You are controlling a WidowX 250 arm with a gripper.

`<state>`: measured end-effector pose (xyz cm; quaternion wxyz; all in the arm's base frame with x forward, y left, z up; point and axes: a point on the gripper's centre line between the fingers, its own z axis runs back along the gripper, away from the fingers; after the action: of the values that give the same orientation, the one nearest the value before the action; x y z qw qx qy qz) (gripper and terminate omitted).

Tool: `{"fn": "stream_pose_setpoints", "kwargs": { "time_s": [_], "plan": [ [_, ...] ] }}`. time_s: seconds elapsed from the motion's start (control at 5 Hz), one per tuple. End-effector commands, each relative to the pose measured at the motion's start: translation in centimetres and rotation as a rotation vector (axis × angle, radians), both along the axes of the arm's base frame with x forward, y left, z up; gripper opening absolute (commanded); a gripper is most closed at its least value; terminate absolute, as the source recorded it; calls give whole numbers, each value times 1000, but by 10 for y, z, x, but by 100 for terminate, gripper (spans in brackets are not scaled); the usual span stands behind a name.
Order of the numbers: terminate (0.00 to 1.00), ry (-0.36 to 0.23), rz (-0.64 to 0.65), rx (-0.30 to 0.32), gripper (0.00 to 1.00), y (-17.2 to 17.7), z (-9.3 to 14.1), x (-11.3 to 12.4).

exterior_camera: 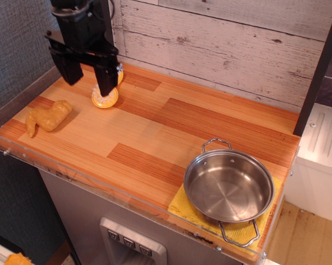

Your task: Put the wing behind the pot.

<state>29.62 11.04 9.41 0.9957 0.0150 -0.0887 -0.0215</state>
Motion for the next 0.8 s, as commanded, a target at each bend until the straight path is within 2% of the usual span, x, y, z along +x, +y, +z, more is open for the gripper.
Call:
{"fn": "stream_pose_setpoints", "kwargs": {
  "time_s": [0.0,0.2,0.4,0.6],
  "plan": [
    [0,-3,30,91,100,63,3,3],
    [0,52,64,105,100,69,-17,2],
    [0,94,77,89,100,66,-36,2],
    [0,106,52,104,100,65,-48,5]
  ]
}}
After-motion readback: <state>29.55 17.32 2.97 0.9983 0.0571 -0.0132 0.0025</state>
